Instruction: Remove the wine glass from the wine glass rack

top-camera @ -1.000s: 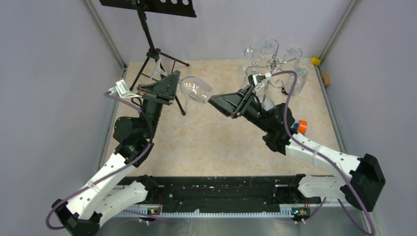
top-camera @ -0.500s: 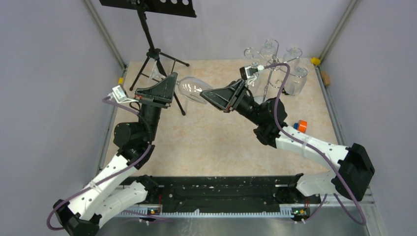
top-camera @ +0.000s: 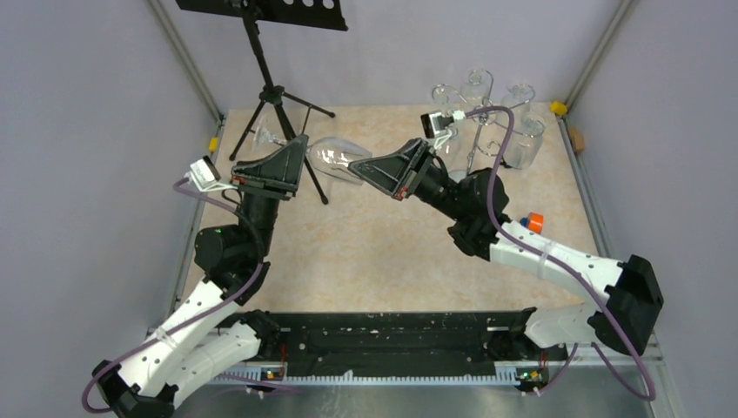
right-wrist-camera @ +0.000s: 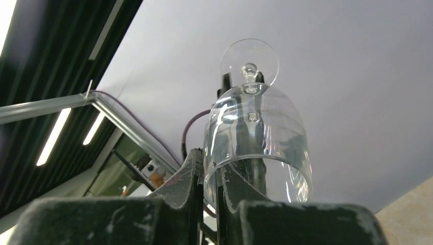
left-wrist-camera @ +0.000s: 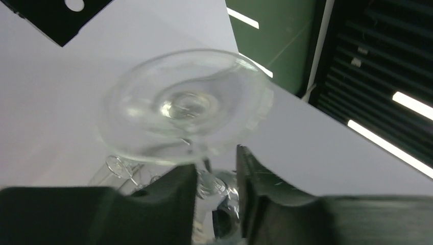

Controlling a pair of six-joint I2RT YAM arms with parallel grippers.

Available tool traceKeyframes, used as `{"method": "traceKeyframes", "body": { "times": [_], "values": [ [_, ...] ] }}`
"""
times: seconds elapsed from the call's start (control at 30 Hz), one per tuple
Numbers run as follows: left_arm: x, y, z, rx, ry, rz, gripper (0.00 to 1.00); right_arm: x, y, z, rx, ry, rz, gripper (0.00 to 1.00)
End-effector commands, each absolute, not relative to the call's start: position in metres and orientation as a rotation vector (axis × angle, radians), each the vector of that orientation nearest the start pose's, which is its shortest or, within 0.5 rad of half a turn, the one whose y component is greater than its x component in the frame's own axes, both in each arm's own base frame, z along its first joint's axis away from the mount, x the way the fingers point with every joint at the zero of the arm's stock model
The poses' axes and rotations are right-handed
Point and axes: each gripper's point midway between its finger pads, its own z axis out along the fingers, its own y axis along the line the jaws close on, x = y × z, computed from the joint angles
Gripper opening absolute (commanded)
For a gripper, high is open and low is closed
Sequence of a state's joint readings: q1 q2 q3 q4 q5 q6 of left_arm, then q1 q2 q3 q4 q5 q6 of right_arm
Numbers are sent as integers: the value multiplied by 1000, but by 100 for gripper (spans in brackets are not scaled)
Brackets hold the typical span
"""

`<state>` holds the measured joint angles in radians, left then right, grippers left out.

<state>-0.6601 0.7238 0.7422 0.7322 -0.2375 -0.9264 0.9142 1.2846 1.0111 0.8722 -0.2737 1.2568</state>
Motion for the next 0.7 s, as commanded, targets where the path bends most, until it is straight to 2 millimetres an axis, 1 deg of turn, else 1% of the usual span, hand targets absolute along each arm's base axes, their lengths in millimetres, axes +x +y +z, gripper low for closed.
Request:
{"method": "traceKeyframes", "body": {
  "times": [0.0, 0.03, 0.1, 0.17, 0.23, 0.3, 0.37, 0.47, 0.53, 0.6, 0.67],
  "values": [
    [193, -165, 523, -205, 815, -1406, 43, 176, 355, 511, -119, 1145, 1977, 0],
    [193, -166, 521, -199, 829, -1402, 50, 178, 355, 510, -118, 1152, 1954, 0],
    [194, -168, 515, -196, 860, -1391, 61, 183, 353, 510, -109, 1162, 1901, 0],
    [196, -167, 507, -208, 885, -1376, 68, 188, 350, 511, -107, 1175, 1830, 0],
    [199, -165, 493, -226, 937, -1346, 72, 198, 349, 504, -104, 1214, 1733, 0],
    [200, -161, 480, -239, 994, -1304, 75, 208, 347, 499, -95, 1254, 1633, 0],
    [204, -157, 460, -261, 1082, -1242, 76, 218, 344, 495, -100, 1292, 1524, 0],
    [208, -147, 429, -285, 1209, -1129, 78, 237, 339, 482, -116, 1386, 1327, 0],
    [211, -138, 409, -288, 1288, -1021, 79, 246, 337, 472, -155, 1447, 1207, 0],
    [215, -125, 387, -295, 1373, -887, 79, 252, 337, 460, -219, 1520, 1097, 0],
    [217, -110, 375, -284, 1421, -755, 79, 257, 338, 446, -301, 1591, 991, 0]
  ]
}}
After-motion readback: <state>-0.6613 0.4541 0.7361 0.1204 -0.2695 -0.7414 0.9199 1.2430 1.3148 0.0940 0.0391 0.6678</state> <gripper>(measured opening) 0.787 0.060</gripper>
